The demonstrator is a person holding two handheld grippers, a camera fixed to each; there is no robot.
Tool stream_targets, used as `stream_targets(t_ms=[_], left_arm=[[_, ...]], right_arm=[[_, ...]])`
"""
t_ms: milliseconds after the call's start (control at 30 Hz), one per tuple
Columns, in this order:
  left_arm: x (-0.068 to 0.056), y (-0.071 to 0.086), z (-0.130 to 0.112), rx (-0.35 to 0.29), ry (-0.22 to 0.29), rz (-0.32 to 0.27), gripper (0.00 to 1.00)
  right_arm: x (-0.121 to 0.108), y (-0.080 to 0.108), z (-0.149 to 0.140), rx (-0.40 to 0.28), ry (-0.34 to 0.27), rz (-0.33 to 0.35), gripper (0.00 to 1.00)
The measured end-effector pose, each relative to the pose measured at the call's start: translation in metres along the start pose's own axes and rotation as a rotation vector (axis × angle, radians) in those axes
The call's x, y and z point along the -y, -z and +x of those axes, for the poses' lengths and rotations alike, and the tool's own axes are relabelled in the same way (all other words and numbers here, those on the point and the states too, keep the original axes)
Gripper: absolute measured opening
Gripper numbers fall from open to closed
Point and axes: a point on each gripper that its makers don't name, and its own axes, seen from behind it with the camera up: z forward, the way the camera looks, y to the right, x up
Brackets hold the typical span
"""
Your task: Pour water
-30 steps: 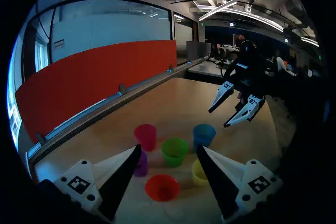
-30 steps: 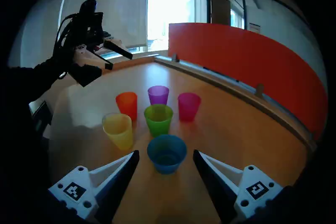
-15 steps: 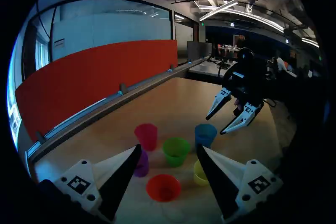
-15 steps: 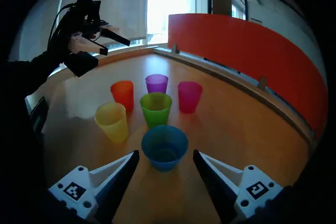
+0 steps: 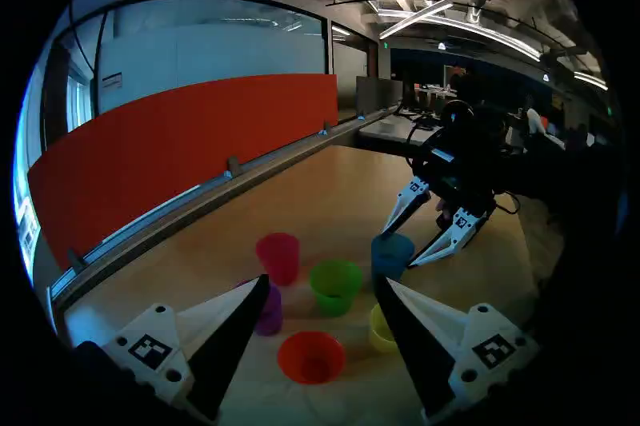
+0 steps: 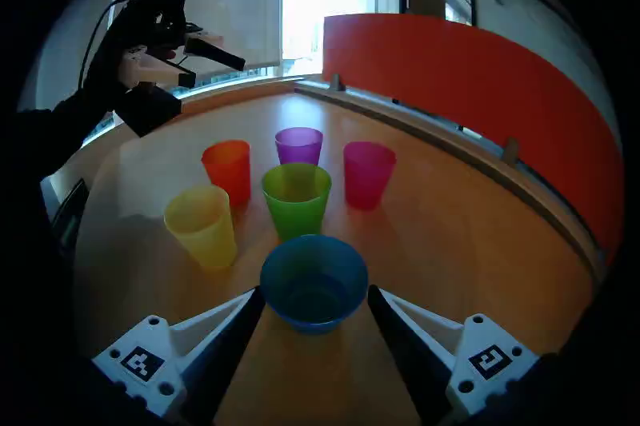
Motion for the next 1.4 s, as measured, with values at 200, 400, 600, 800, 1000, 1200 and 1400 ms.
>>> stream_targets(t_ms=[200,400,600,800,1000,1200,1400], left_arm=[[-0.001,0.001,0.0,-0.001,-0.002,0.0,0.97],[0.0,0.002,-0.001,0.002,-0.003,0.001,0.97],[-0.001,0.002,-0.002,0.002,0.001,0.0,0.98],[-0.004,0.001,-0.003,0.003,0.001,-0.006,0.97],[-0.006,0.0,-0.004,0.006,0.001,-0.01,0.97],[-0.009,-0.001,-0.001,0.003,0.004,-0.017,0.97],[-0.013,-0.005,-0.001,0.004,0.002,-0.026,0.97]], right_arm=[[0.002,-0.011,0.002,-0.004,-0.006,0.011,0.99],[0.002,-0.013,0.001,-0.004,0.001,0.008,0.92],[0.001,-0.012,0.0,-0.008,-0.005,0.006,0.91],[-0.001,-0.008,0.001,-0.014,-0.012,0.003,0.91],[-0.002,0.004,0.015,-0.054,-0.019,-0.002,0.91],[-0.006,0.024,0.038,-0.115,-0.024,-0.016,0.91],[-0.008,0.044,0.064,-0.187,-0.026,-0.028,0.9]])
